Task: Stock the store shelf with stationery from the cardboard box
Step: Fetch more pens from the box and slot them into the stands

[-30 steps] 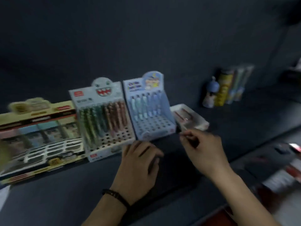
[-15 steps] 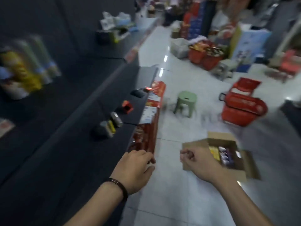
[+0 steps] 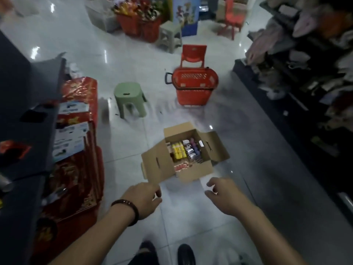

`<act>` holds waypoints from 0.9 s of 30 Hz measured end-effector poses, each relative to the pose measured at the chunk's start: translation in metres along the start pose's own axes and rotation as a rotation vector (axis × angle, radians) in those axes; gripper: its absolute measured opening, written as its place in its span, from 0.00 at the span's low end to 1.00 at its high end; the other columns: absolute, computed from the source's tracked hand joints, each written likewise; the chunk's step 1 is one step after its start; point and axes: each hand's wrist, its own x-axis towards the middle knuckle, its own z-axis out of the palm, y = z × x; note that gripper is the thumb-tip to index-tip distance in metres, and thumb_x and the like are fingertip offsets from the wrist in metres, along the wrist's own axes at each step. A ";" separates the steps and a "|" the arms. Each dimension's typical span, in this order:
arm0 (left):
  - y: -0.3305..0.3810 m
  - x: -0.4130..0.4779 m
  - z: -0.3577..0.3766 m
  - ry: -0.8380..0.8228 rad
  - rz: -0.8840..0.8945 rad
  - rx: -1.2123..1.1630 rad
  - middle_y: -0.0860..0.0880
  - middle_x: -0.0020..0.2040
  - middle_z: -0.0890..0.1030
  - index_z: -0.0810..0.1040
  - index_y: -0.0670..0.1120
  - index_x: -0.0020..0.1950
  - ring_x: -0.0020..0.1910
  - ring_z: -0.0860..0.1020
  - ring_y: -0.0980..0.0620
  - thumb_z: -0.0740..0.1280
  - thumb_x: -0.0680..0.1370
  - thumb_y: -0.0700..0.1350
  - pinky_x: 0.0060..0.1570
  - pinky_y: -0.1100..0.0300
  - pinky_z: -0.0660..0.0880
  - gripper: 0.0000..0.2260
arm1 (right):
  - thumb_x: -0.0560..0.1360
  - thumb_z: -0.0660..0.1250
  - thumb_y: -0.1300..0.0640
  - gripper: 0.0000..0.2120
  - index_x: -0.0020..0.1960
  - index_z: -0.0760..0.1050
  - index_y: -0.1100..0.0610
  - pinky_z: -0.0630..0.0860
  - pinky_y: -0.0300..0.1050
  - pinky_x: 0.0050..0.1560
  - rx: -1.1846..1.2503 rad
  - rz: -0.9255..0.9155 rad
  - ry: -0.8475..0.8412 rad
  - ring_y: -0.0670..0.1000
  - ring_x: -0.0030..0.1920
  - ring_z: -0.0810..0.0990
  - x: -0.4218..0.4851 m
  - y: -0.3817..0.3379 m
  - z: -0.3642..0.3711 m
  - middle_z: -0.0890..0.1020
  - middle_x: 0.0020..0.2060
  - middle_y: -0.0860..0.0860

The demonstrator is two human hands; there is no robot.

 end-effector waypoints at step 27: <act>0.033 0.705 0.202 -0.405 -0.120 -0.216 0.47 0.64 0.82 0.81 0.49 0.66 0.63 0.80 0.45 0.64 0.83 0.48 0.63 0.53 0.77 0.13 | 0.82 0.67 0.53 0.14 0.65 0.76 0.55 0.81 0.55 0.57 -0.042 0.201 -0.250 0.61 0.60 0.81 0.637 0.259 0.096 0.79 0.61 0.57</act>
